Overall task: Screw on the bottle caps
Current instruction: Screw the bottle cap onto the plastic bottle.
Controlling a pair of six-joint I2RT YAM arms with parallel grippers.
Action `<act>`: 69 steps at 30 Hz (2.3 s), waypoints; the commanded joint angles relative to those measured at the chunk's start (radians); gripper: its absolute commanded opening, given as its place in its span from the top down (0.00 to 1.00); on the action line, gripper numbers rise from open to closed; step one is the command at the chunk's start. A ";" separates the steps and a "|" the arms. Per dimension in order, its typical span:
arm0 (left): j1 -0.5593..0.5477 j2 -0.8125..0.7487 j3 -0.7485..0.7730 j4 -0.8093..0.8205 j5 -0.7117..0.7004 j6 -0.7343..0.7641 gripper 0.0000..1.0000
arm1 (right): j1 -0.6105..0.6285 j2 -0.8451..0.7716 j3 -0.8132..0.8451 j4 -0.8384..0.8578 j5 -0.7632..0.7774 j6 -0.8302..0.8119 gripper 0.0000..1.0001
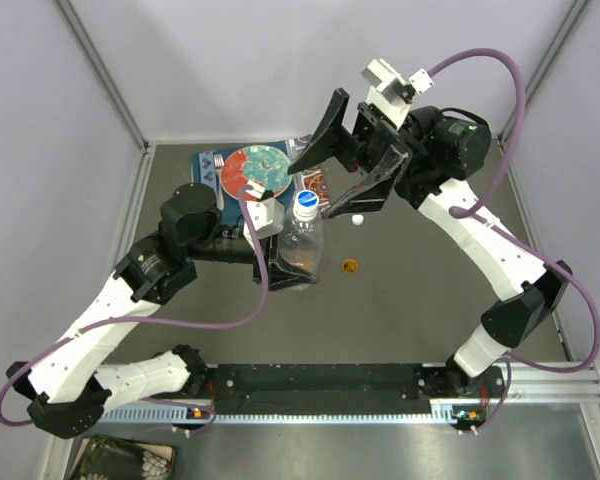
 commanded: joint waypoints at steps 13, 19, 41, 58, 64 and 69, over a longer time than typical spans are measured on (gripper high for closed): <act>0.019 -0.032 -0.037 0.085 0.015 -0.013 0.76 | 0.069 -0.007 0.059 -0.016 -0.047 -0.036 0.39; 0.022 -0.038 -0.040 0.091 0.015 -0.019 0.76 | 0.073 0.004 0.064 -0.037 -0.050 -0.036 0.43; 0.033 -0.033 -0.031 0.120 -0.091 -0.025 0.76 | 0.076 0.015 0.041 -0.137 -0.090 -0.090 0.82; 0.065 -0.050 0.006 0.189 -0.480 -0.036 0.77 | 0.079 -0.089 -0.022 -1.227 0.402 -0.889 1.00; 0.070 -0.065 -0.027 0.208 -0.667 -0.005 0.78 | 0.116 -0.092 -0.043 -1.312 0.637 -0.883 1.00; 0.073 -0.067 -0.054 0.226 -0.801 0.002 0.76 | 0.182 -0.088 -0.044 -1.341 0.882 -0.871 1.00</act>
